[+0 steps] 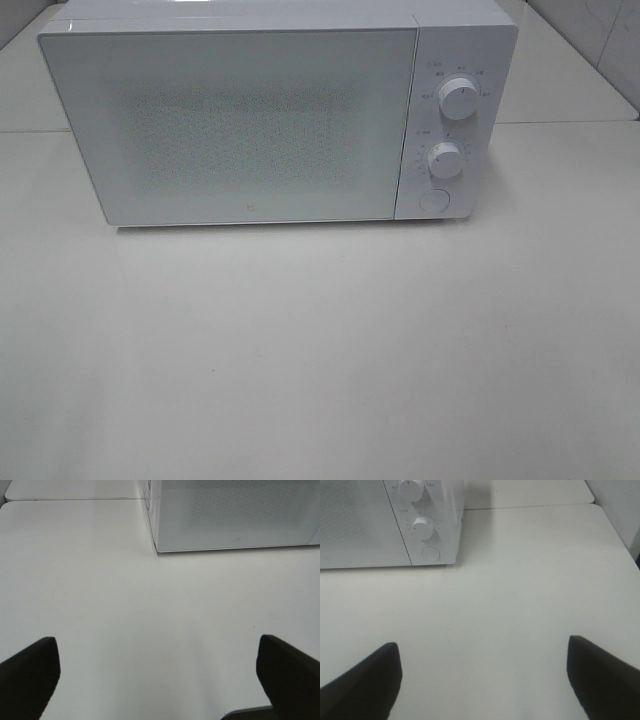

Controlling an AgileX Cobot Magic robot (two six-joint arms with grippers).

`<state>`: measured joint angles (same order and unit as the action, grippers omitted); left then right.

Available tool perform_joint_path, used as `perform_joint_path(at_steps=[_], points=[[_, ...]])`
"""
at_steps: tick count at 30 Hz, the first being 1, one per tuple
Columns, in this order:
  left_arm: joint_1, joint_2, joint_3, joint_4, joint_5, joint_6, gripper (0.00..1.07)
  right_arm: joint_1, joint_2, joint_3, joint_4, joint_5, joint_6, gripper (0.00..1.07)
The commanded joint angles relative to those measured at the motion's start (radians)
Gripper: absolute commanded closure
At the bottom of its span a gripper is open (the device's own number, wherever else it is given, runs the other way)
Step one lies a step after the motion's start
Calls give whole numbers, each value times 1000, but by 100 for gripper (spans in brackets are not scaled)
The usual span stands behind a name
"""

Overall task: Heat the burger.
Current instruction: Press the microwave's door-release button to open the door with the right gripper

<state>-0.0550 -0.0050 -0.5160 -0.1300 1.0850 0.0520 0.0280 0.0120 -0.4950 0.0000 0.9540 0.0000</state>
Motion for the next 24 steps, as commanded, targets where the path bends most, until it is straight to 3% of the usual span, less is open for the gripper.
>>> perform_joint_path(at_steps=[1,6,24], points=[[4,-15,-1,-1,-15,3,7,-30,-48,5,0,6,0,32],[4,-15,-1,-2,-15,3,7,-34,-46,5,0,6,-8,36],[4,-15,-1,-2,-15,3,7,-34,-46,-2,0,-1,-8,33]])
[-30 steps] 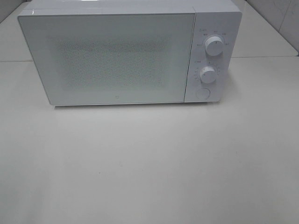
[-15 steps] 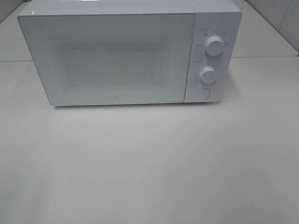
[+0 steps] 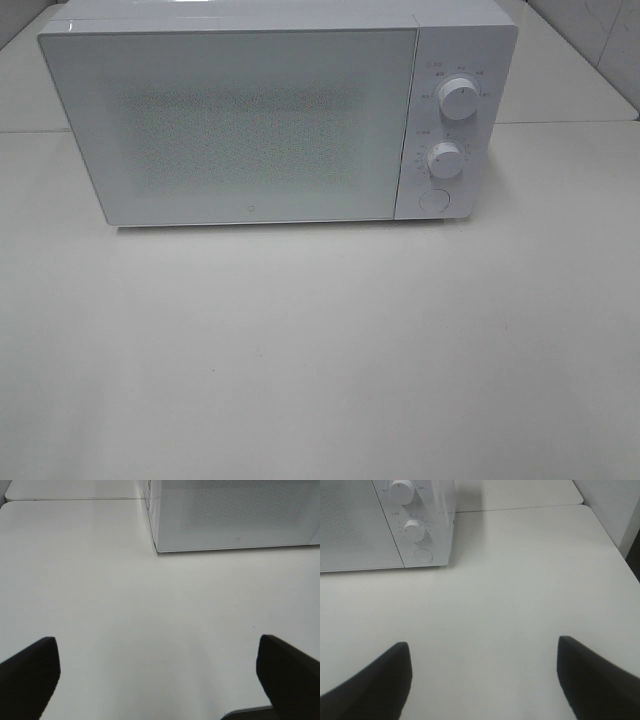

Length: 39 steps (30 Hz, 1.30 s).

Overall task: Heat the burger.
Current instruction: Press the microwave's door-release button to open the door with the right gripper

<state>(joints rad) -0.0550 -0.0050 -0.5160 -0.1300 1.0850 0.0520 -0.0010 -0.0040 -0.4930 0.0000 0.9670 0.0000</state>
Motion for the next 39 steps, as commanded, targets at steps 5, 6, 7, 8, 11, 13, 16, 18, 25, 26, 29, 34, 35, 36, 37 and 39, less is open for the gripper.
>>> perform_joint_path(at_steps=[5,6,7,8,11,13,16,18,25,26,29,34,35,36,37,39], points=[[4,-15,-1,-2,-15,3,7,-5,-2,-34,0,-71,-15,30],[4,-15,-1,-2,-15,3,7,-5,7,-36,0,-87,-15,30],[4,-15,-1,-2,-15,3,7,-4,34,-36,0,-127,-15,30],[4,-15,-1,-2,-15,3,7,-4,34,-36,0,-127,-15,30],[4,-15,-1,-2,-15,3,7,-4,69,-36,0,-187,-15,31],[4,-15,-1,-2,-15,3,7,-4,104,-35,-20,-252,-15,31],[4,-15,-1,-2,-15,3,7,-4,134,-29,-32,-290,-15,31],[4,-15,-1,-2,-15,3,7,-4,184,-8,-44,-355,-15,31],[4,-15,-1,-2,-15,3,7,-4,290,31,-44,-500,-12,31],[4,-15,-1,-2,-15,3,7,-4,310,37,-43,-532,-12,31],[4,-15,-1,-2,-15,3,7,-4,369,57,-40,-627,-11,31],[4,-15,-1,-2,-15,3,7,-4,475,99,-41,-787,17,32],[4,-15,-1,-2,-15,3,7,-4,514,115,-41,-847,49,33],[4,-15,-1,-2,-15,3,7,-4,535,125,-41,-882,68,34],[4,-15,-1,-2,-15,3,7,-4,535,125,-41,-882,68,34],[4,-15,-1,-2,-15,3,7,-4,572,143,-41,-955,102,37]])
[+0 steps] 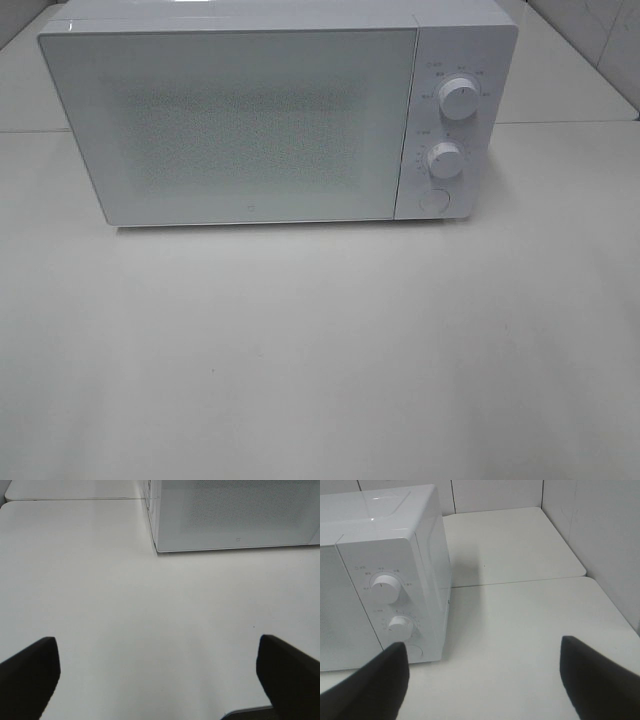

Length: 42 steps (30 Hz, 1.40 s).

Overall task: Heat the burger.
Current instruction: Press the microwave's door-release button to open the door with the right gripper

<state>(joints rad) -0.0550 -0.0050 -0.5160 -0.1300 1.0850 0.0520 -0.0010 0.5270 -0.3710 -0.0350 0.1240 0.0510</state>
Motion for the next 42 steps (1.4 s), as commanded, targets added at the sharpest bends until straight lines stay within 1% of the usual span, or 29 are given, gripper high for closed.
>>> perform_joint_path(at_steps=[1,2,3,4,5,6,7,8,9,10,11,13,16,17,19,20,22,23,27,28,30,32,33,35,38,39,40,41,42], points=[[4,-15,-1,-2,-15,3,7,-4,60,33,-6,-146,64,40],[4,-15,-1,-2,-15,3,7,-4,94,58,-11,-245,113,46],[4,-15,-1,-2,-15,3,7,-4,94,58,-11,-245,113,46],[4,-15,-1,-2,-15,3,7,-4,124,80,-17,-317,175,53],[4,-15,-1,-2,-15,3,7,-4,124,80,-17,-317,175,53],[4,-15,-1,-2,-15,3,7,-4,141,90,-17,-349,209,56],[4,-15,-1,-2,-15,3,7,-4,171,106,-17,-390,275,66],[4,-15,-1,-2,-15,3,7,-4,171,106,-17,-390,275,66],[4,-15,-1,-2,-15,3,7,-4,200,118,-17,-419,345,76],[4,-15,-1,-2,-15,3,7,-4,216,126,-17,-438,387,81],[4,-15,-1,-2,-15,3,7,-4,216,126,-17,-438,387,81],[4,-15,-1,-2,-15,3,7,-4,270,168,-31,-546,541,99],[4,-15,-1,-2,-15,3,7,-4,286,181,-45,-581,587,103],[4,-15,-1,-2,-15,3,7,-4,315,204,-74,-647,681,107],[4,-15,-1,-2,-15,3,7,-4,333,217,-83,-679,726,107],[4,-15,-1,-2,-15,3,7,-4,369,240,-114,-740,833,107],[4,-15,-1,-2,-15,3,7,-4,387,247,-129,-760,884,107],[4,-15,-1,-2,-15,3,7,-4,430,256,-162,-784,979,107],[4,-15,-1,-2,-15,3,7,-4,511,258,-177,-827,1121,107],[4,-15,-1,-2,-15,3,7,-4,561,258,-176,-891,1201,107],[4,-15,-1,-2,-15,3,7,-4,591,258,-174,-935,1226,107],[4,-15,-1,-2,-15,3,7,-4,694,258,-172,-1092,1259,107],[4,-15,-1,-2,-15,3,7,-4,694,258,-172,-1092,1259,107],[4,-15,-1,-2,-15,3,7,-2,776,258,-170,-1154,1308,107],[4,-15,-1,-2,-15,3,7,6,800,258,-168,-1158,1329,107],[4,-15,-1,-2,-15,3,7,36,842,258,-141,-1158,1355,107],[4,-15,-1,-2,-15,3,7,94,881,256,-85,-1162,1364,107],[4,-15,-1,-2,-15,3,7,94,881,256,-85,-1162,1364,107],[4,-15,-1,-2,-15,3,7,129,903,256,-44,-1170,1364,107]])
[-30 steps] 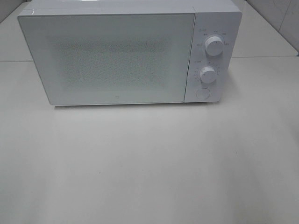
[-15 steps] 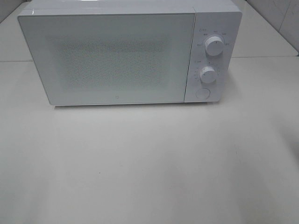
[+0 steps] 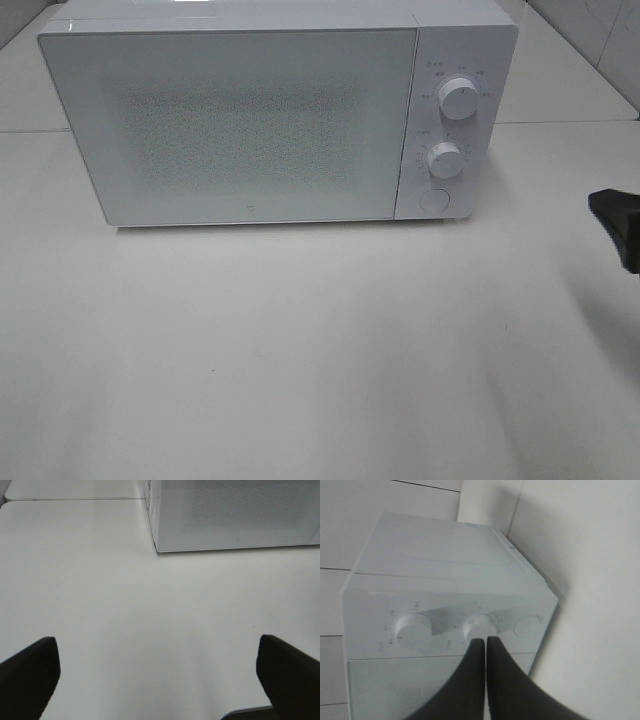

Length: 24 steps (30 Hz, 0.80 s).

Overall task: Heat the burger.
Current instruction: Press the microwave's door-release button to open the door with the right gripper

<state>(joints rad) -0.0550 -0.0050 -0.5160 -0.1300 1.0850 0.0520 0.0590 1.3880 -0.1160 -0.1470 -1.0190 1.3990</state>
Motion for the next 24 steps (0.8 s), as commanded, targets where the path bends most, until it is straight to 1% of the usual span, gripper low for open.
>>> perform_joint_path(at_steps=[1,2,3,4,5,6,7,8,9,10,12,13,15,16,18,19,20,24], points=[[4,-15,-1,-2,-15,3,7,69,42,1,68,-27,16,107],[4,-15,-1,-2,-15,3,7,134,83,1,147,-49,16,107],[4,-15,-1,-2,-15,3,7,168,102,1,182,-67,15,107],[4,-15,-1,-2,-15,3,7,228,139,1,250,-103,15,107],[4,-15,-1,-2,-15,3,7,228,139,1,250,-103,15,107],[4,-15,-1,-2,-15,3,7,290,178,-9,316,-133,14,107],[4,-15,-1,-2,-15,3,7,290,178,-9,316,-133,14,107],[4,-15,-1,-2,-15,3,7,312,200,-16,332,-139,14,107],[4,-15,-1,-2,-15,3,7,359,244,-43,359,-149,16,107],[4,-15,-1,-2,-15,3,7,359,244,-43,359,-149,16,107],[4,-15,-1,-2,-15,3,7,402,296,-91,382,-149,27,107],[4,-15,-1,-2,-15,3,7,402,296,-91,382,-149,27,107],[4,-15,-1,-2,-15,3,7,416,345,-139,389,-149,32,107],[4,-15,-1,-2,-15,3,7,416,345,-139,389,-149,32,107],[4,-15,-1,-2,-15,3,7,416,387,-191,392,-149,32,107],[4,-15,-1,-2,-15,3,7,416,387,-191,392,-149,32,107],[4,-15,-1,-2,-15,3,7,416,408,-217,404,-147,33,107],[4,-15,-1,-2,-15,3,7,416,432,-251,436,-121,33,107]])
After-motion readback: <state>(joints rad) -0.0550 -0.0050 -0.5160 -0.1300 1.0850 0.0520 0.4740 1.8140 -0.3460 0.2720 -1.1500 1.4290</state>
